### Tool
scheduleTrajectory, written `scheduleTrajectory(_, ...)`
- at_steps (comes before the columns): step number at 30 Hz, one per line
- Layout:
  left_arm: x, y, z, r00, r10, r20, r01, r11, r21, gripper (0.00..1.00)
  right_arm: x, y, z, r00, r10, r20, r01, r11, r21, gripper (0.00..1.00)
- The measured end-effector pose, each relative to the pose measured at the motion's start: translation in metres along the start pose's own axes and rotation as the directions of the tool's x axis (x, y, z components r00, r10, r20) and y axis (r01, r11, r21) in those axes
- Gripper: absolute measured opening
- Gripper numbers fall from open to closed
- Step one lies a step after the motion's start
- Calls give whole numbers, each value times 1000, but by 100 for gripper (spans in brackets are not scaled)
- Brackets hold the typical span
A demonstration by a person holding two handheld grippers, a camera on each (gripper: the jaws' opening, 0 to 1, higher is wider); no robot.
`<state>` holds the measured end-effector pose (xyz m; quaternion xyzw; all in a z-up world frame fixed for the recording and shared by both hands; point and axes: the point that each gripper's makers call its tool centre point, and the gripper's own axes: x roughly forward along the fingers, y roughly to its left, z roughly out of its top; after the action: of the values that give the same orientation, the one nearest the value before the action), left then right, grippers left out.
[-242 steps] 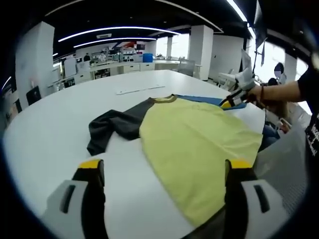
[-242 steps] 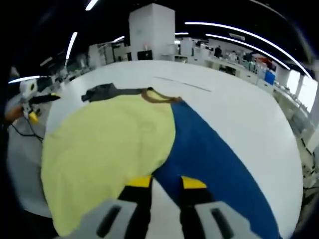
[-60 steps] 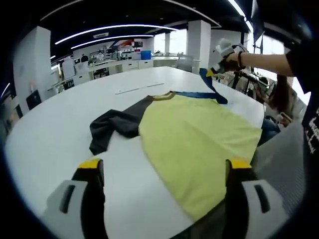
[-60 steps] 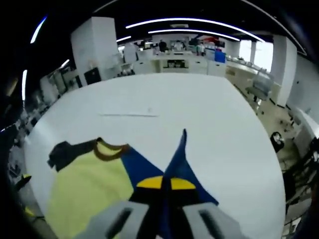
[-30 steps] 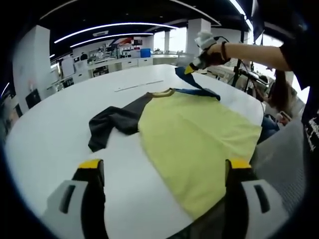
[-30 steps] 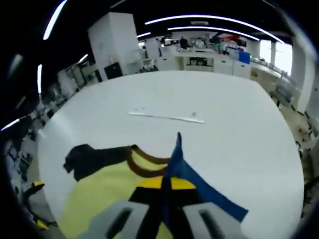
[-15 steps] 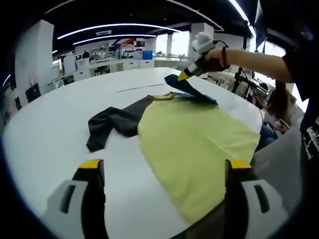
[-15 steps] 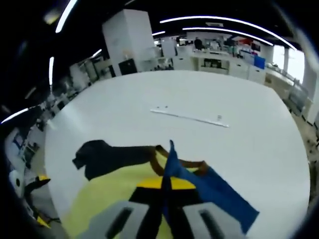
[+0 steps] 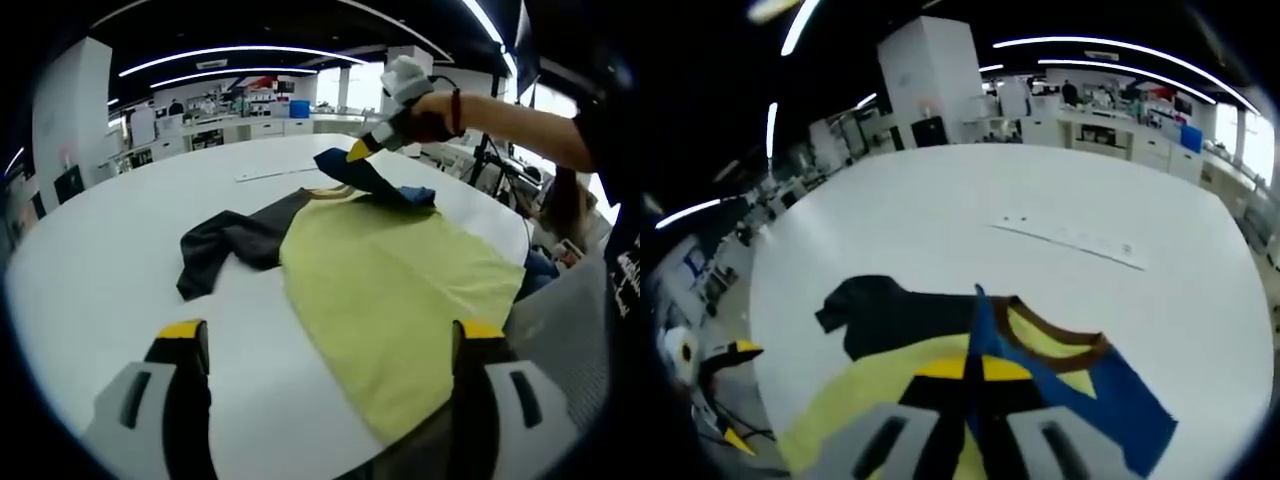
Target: Fold the garment on the visible template until the final outline fits inside the template.
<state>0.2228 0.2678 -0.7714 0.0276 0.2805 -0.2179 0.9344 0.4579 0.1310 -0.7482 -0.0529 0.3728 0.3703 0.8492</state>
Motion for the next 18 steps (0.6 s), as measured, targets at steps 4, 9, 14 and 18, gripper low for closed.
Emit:
scheduleTrajectory(4, 0, 1, -3, 1000, 5, -5, -5, 1000, -4, 99, 2, 13, 1, 999, 33, 1, -33, 999, -10, 0)
scheduleTrajectory(9, 1, 3, -7, 1000, 7, -12, -7, 1000, -5, 99, 4, 37, -4, 997, 79, -6, -79, 996, -35, 0)
scheduleTrajectory(14, 1, 4, -9, 1000, 6, -13, -6, 1000, -2, 99, 8, 53, -16, 995, 98, -33, -100, 992, -75, 0)
scheduleTrajectory(18, 0, 5, -9, 1000, 12, -13, -12, 1000, -4, 99, 12, 63, -24, 993, 112, -46, -117, 988, -102, 0)
